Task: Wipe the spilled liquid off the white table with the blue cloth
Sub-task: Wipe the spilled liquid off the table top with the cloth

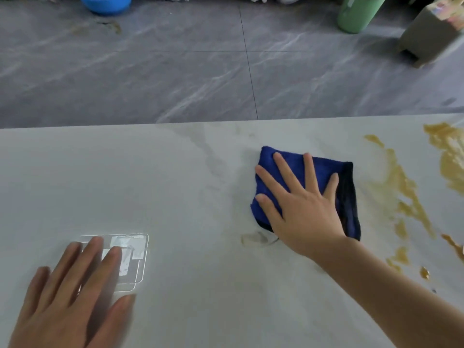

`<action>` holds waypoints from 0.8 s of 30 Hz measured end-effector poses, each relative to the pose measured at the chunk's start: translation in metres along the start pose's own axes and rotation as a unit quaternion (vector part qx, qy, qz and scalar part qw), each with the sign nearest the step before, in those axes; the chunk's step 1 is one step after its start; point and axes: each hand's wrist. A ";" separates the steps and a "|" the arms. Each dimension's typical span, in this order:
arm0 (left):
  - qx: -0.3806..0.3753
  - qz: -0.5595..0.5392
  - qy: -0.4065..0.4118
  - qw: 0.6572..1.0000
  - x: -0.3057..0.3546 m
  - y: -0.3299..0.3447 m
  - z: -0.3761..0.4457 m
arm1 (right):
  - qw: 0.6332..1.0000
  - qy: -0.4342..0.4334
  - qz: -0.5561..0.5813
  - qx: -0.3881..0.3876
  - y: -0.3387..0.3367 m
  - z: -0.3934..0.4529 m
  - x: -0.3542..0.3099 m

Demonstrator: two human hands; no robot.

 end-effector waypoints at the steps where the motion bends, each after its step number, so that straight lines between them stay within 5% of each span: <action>1: 0.000 0.000 0.000 1.000 0.001 -0.001 -0.001 | 1.000 -0.009 -0.002 0.010 -0.003 0.014 0.006; 6: -0.014 0.010 -0.009 1.000 0.000 -0.003 0.001 | 0.998 0.061 0.026 0.009 -0.022 0.060 0.066; 11: -0.011 -0.001 -0.006 1.000 -0.003 -0.004 0.000 | 0.989 0.142 0.029 -0.009 -0.024 0.000 0.083; 18: -0.006 0.008 0.013 1.000 -0.003 -0.004 0.001 | 0.998 -0.034 -0.015 -0.056 -0.001 -0.090 -0.030; 24: -0.012 0.002 -0.015 1.000 0.005 -0.009 -0.002 | 0.999 -0.014 -0.031 -0.038 -0.007 -0.053 0.003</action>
Point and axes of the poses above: each hand's wrist, its own z-axis towards the middle knuckle, its own y-axis out of the palm, x = y × z, and after that the axes turned 13 degrees about -y, right-handed
